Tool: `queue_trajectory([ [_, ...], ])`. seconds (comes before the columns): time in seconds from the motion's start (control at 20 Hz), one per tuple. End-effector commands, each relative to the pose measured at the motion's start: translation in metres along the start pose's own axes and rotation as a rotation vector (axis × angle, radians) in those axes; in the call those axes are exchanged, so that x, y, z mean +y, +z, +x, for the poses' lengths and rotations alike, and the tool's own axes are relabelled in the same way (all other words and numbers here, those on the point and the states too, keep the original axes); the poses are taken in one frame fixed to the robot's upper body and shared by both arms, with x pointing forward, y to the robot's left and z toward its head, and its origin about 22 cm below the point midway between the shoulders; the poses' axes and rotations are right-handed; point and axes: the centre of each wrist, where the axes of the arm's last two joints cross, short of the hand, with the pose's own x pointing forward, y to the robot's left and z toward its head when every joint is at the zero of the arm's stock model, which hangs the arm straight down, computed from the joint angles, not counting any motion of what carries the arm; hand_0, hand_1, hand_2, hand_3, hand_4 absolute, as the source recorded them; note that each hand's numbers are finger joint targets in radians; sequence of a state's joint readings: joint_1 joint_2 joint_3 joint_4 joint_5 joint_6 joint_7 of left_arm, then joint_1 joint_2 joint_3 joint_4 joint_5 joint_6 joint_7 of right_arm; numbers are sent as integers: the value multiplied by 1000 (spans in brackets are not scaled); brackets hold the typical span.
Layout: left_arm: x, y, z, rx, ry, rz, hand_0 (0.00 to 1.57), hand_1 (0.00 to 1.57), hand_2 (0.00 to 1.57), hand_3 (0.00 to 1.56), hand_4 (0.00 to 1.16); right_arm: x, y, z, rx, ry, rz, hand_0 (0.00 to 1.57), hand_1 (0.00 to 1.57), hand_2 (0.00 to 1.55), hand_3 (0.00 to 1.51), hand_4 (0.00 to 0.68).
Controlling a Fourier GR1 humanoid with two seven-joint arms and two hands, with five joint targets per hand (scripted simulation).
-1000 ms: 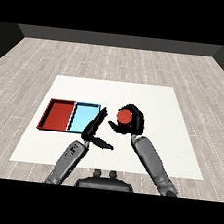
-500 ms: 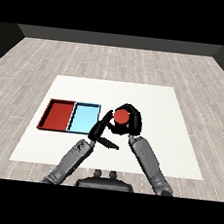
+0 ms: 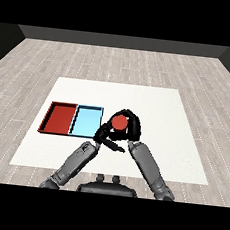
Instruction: Pick the red can and put it in the red box
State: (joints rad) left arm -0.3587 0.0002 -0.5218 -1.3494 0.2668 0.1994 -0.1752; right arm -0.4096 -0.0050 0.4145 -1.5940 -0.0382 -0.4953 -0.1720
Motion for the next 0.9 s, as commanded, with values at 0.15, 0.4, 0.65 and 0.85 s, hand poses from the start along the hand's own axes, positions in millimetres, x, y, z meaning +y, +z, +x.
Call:
queue_trajectory([
  [0.15,-1,13,3,-30,28,-36,0,0,0,0,0,22,-7,-4,-6,-17,16,1571,1571,1478,1408,657],
  [0.4,-13,12,-10,-41,12,-34,0,0,0,0,0,32,16,12,-12,-24,27,1571,1571,1484,1407,651],
  [0.65,3,-9,6,-84,26,176,0,0,0,0,530,29,4,9,-4,-38,14,1571,1571,1481,1404,642],
  [0.85,-13,-4,-8,-33,-18,253,1571,1571,1571,1539,1122,23,10,-8,9,-60,25,1571,1571,1474,1405,624],
])
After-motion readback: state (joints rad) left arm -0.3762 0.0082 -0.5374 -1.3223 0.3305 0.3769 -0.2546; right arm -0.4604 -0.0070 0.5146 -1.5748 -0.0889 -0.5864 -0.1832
